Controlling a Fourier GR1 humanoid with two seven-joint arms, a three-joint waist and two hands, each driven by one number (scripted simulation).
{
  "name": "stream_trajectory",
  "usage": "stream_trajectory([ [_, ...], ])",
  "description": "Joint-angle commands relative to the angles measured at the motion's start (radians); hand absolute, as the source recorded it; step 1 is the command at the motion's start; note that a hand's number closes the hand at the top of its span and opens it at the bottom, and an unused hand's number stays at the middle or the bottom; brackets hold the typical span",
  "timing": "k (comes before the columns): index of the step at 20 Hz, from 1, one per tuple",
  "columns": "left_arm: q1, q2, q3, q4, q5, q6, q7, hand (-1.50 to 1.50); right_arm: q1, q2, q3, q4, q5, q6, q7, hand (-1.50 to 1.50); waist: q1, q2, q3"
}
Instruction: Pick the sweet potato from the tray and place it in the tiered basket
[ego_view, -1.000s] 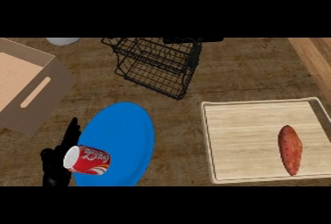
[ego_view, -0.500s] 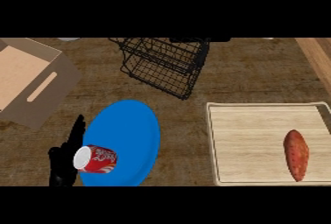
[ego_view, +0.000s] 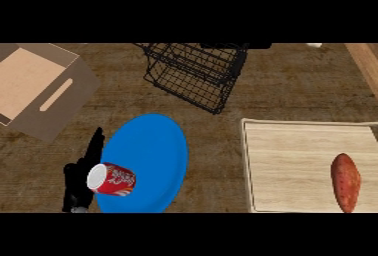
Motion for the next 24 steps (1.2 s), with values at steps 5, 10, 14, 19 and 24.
stream_trajectory([
  [5, 0.024, -0.003, 0.011, 0.023, 0.000, -0.036, -0.001, 0.00, -0.162, -0.037, 0.246, -0.029, 0.239, -0.029, 0.302, -1.50, 0.019, 0.003, 0.000],
  [10, -0.009, -0.053, -0.016, 0.044, -0.042, 0.005, -0.001, 0.00, -0.238, -0.077, 0.317, 0.070, 0.233, 0.089, 0.365, -1.50, 0.023, 0.006, -0.001],
  [14, -0.006, -0.017, 0.012, 0.054, -0.020, -0.044, -0.002, 0.00, -0.332, -0.076, 0.383, 0.084, 0.208, 0.137, 0.462, -1.50, 0.034, 0.008, -0.002],
  [19, 0.003, -0.024, 0.010, 0.036, -0.036, -0.037, 0.010, 0.00, -0.467, -0.016, 0.451, 0.154, 0.199, 0.176, 0.474, -1.50, 0.025, 0.003, 0.000],
  [24, -0.008, -0.024, 0.024, 0.022, -0.045, -0.036, 0.024, 0.00, -0.586, 0.100, 0.542, 0.315, 0.246, 0.190, 0.417, -1.50, 0.025, 0.004, 0.001],
])
